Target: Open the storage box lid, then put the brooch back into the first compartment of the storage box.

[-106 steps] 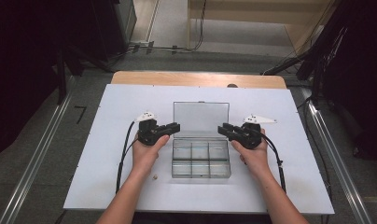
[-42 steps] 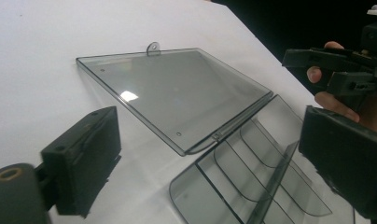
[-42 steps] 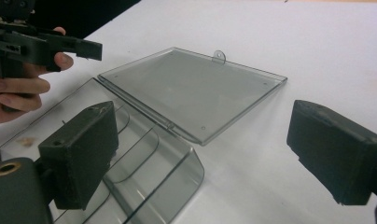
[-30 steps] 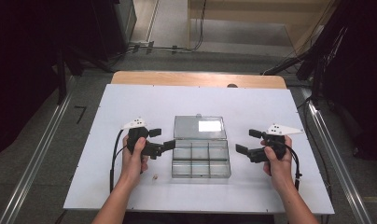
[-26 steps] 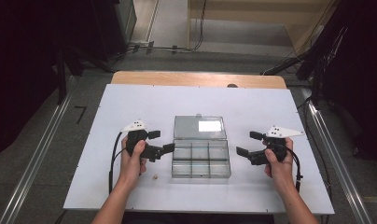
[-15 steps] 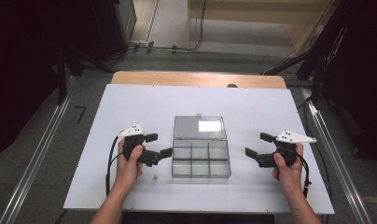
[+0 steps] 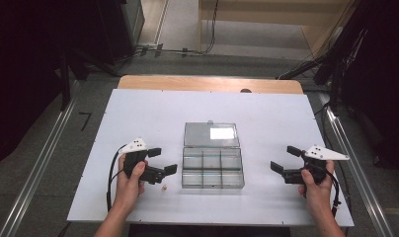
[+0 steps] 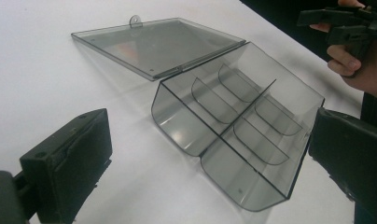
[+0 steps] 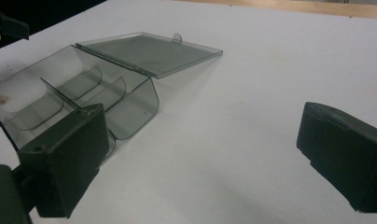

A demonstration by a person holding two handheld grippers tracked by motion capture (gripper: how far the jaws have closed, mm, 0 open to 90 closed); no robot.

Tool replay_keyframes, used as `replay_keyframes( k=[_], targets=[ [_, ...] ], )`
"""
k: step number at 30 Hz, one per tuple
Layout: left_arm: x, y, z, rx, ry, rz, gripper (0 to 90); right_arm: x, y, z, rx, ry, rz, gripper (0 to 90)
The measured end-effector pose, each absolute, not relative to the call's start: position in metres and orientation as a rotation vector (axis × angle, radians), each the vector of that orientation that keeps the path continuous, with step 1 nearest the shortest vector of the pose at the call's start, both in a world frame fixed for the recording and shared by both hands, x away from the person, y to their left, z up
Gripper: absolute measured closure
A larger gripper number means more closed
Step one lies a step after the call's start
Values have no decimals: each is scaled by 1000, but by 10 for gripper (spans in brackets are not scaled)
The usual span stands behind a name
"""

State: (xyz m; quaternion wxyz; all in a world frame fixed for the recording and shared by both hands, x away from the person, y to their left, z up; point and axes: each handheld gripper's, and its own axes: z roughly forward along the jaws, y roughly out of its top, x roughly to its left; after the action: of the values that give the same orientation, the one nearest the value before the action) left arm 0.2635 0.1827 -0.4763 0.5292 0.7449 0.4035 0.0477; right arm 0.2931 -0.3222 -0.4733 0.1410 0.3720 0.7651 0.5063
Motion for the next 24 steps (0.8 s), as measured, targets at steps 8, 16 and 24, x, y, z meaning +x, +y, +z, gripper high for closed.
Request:
replay_keyframes(
  k=[8, 16, 24],
  targets=[
    [254, 188, -480, 1795, 971, 115, 0, 287, -330, -475, 1063, 2217, 1449, 8],
    [246, 194, -483, 1804, 985, 110, 0, 280, -335, -476, 1053, 2222, 1453, 8],
    [235, 195, -484, 1835, 1006, 121, 46, 280, -338, -479, 1054, 2230, 1459, 8]
  ],
)
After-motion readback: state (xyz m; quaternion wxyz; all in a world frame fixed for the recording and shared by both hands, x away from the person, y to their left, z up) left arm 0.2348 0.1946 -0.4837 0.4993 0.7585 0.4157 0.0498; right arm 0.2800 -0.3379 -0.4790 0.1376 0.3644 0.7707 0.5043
